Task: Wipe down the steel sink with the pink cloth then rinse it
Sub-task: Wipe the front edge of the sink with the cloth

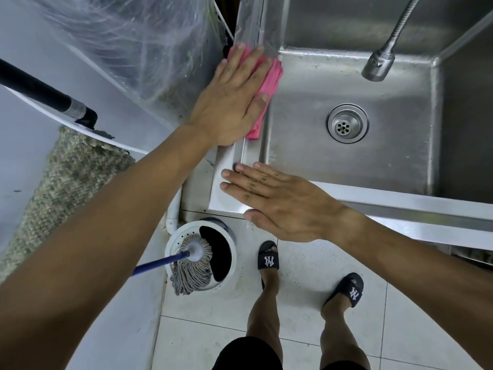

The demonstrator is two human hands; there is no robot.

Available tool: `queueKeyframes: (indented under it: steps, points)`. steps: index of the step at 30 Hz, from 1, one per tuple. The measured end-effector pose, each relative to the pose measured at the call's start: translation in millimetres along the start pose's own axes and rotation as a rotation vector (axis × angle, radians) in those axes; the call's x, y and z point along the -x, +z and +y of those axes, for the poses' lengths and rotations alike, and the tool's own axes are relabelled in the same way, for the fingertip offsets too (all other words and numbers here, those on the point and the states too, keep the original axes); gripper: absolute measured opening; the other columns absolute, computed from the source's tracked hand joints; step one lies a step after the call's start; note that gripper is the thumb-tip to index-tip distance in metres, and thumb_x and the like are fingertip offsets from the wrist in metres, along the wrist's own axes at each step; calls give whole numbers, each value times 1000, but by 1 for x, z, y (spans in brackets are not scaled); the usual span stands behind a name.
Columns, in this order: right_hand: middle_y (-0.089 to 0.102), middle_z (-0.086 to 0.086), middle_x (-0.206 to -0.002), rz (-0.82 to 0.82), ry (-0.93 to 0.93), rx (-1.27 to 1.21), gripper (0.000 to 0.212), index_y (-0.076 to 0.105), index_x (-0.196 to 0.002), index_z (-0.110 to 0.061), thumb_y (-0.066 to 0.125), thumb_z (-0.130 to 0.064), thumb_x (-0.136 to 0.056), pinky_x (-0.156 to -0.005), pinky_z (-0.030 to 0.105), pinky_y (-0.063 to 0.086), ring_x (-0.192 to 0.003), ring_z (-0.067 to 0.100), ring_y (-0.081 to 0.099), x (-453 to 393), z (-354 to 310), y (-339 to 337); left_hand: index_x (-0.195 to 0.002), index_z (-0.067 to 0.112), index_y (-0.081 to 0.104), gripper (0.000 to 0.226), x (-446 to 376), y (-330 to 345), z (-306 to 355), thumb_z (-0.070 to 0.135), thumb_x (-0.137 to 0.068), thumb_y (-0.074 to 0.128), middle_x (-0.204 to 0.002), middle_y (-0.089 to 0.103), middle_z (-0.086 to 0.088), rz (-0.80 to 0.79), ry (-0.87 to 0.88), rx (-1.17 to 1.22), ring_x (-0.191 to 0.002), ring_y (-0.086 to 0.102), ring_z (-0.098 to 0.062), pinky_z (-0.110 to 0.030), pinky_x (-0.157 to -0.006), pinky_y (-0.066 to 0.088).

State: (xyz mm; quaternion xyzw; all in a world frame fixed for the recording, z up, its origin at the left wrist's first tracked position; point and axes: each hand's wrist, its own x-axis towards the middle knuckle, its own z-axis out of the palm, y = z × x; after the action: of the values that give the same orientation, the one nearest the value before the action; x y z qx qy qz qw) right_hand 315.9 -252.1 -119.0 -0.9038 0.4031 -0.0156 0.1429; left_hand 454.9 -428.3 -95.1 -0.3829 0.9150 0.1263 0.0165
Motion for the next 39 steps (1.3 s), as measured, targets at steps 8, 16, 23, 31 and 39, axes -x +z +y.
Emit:
queueKeyframes:
  steps: [8,16,23,31,39]
  points:
    - [8,2,-173,96,142,-75,63,15,-165,-18,29,-45,-109,-130,43,13,-160,19,4,-29,-5,4,-165,19,13,60,-46,-11,-11,41,-111,22,-174,8,-6,-26,45,-55,-160,-4,-29,-43,-127,-5]
    - [17,1,-172,110,91,-81,66,26,-163,-24,38,-53,-105,-130,43,11,-160,22,11,-38,14,-3,-166,18,3,64,-28,-10,-23,45,-109,15,-174,0,-5,-97,195,-130,-160,-9,-27,-45,-129,-6]
    - [13,3,-172,164,149,-55,64,25,-163,-20,37,-50,-108,-129,44,15,-160,20,7,-38,10,2,-166,16,11,62,-92,-22,-18,40,-109,18,-173,11,-8,-16,36,-116,-160,1,-32,-47,-130,0]
    - [8,6,-173,130,130,-73,67,18,-164,-16,35,-50,-109,-129,44,15,-161,21,1,-32,7,1,-165,15,20,65,-49,-13,-11,41,-105,16,-172,18,-6,2,62,-92,-160,7,-30,-45,-129,2]
    - [18,2,-172,196,215,-63,68,25,-163,-15,30,-54,-107,-129,43,15,-160,20,11,-69,63,-11,-166,17,11,61,-115,-25,-25,42,-110,18,-174,7,-5,-34,96,-124,-161,0,-26,-44,-130,-2]
